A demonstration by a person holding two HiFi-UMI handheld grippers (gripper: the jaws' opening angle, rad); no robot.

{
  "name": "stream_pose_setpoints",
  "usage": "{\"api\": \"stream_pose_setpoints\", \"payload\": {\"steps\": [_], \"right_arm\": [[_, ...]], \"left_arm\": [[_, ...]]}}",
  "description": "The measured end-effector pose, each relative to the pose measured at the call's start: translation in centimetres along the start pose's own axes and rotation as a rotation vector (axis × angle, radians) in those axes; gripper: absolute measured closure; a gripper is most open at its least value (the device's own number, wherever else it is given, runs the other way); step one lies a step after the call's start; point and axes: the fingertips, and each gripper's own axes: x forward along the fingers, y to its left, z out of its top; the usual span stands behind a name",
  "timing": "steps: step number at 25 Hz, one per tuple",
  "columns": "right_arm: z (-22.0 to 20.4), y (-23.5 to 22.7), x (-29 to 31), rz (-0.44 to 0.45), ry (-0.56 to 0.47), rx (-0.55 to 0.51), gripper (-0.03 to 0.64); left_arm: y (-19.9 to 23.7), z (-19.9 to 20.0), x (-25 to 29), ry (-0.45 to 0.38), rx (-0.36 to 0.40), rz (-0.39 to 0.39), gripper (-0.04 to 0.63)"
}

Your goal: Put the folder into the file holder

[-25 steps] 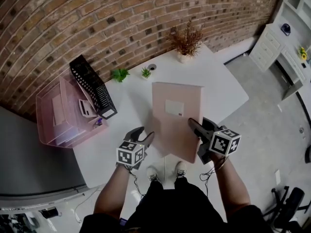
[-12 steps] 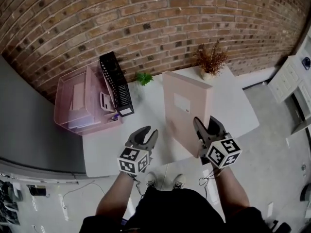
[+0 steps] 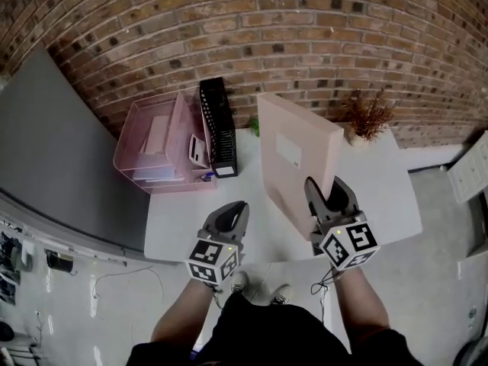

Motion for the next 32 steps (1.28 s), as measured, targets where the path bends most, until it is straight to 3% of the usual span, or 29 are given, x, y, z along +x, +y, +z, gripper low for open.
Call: {"api": "stream_pose_setpoints", "payload": {"steps": [12,32], "right_arm": [[3.6,4.9,5.3,0.06,-0.122,-0.06,0.46],[2.1,12.4,19.5,-0.117,-0.192,-0.101,0.46]], "left_arm": [[4.2,1.4,-1.6,-0.064,-0.025,0.11,0.589],[18.1,4.7,-2.9,-0.081,0.01,-0.047,0.589]]}}
